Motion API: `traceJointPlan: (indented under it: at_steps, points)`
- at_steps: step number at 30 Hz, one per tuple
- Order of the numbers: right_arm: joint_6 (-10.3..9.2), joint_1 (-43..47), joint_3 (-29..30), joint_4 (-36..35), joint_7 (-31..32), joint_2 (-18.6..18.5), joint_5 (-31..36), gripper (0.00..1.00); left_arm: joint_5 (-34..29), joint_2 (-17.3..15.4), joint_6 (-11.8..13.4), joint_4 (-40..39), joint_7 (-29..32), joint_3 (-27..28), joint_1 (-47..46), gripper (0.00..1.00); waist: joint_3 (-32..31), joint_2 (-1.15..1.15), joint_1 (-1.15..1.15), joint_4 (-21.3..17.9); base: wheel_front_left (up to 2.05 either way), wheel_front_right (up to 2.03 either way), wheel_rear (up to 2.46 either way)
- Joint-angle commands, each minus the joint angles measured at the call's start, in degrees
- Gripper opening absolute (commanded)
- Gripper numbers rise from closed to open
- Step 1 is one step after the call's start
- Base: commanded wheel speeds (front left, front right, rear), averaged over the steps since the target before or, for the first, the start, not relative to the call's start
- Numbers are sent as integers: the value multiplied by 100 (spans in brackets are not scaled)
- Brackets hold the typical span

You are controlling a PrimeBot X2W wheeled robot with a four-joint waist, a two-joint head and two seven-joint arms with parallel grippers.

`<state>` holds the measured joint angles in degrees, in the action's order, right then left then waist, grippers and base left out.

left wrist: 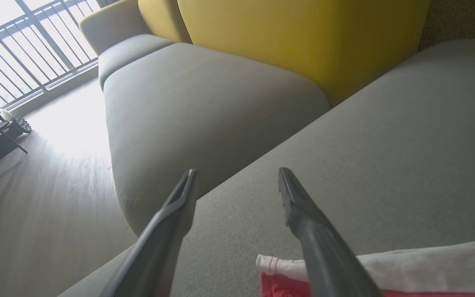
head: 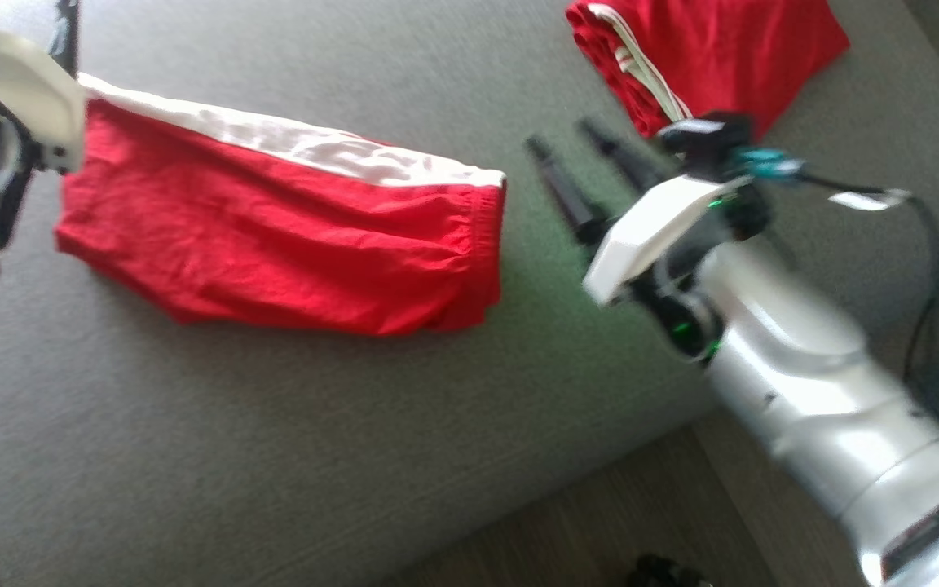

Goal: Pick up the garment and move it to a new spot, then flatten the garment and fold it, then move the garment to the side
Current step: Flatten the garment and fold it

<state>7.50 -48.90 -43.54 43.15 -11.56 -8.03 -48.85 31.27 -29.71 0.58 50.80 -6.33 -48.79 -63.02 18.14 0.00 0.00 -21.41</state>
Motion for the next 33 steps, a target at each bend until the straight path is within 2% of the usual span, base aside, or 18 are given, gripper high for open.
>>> traceJointPlan:
  at_steps: [1,6,10,14,18,22,24,29,33]
  points:
    - [-1,-93,159,-141,-138,-75,191,100,85,-153,80,-208,-204,302,-94,100,-255,0,0,224,0,0,0]
    - [-1,338,751,-644,-315,-612,1353,100,292,-51,434,-902,-730,562,487,100,-666,0,0,694,0,0,0]
    - [-1,1079,1789,-1418,-338,-857,2194,100,419,-47,828,-1840,-843,824,1220,100,-911,0,0,1050,0,0,0]
    - [-1,1968,2824,-2402,-341,-742,3001,100,373,-117,1323,-3055,-862,1204,2132,100,-1098,0,0,1351,0,0,0]
    - [-1,2799,3703,-3248,-342,-337,3637,100,50,-139,1750,-4193,-864,1548,3141,100,-1218,0,0,1611,0,0,0]
    - [-1,3289,4138,-3785,-342,-53,4096,100,-188,-16,2013,-4832,-865,1871,3813,100,-1282,0,0,1790,0,0,0]
    - [-1,3585,4367,-4041,-343,141,4273,100,-317,203,2195,-5166,-865,2194,4264,100,-1346,0,0,1891,0,0,0]
    - [-1,4165,4640,-4396,-343,386,4623,100,-788,788,2188,-5515,-866,2627,5306,100,-1427,0,0,2071,0,0,0]
    - [-1,4475,4745,-4442,-343,468,4739,100,-1241,1223,1990,-5579,-866,2924,5799,100,-1470,0,0,2221,0,0,0]
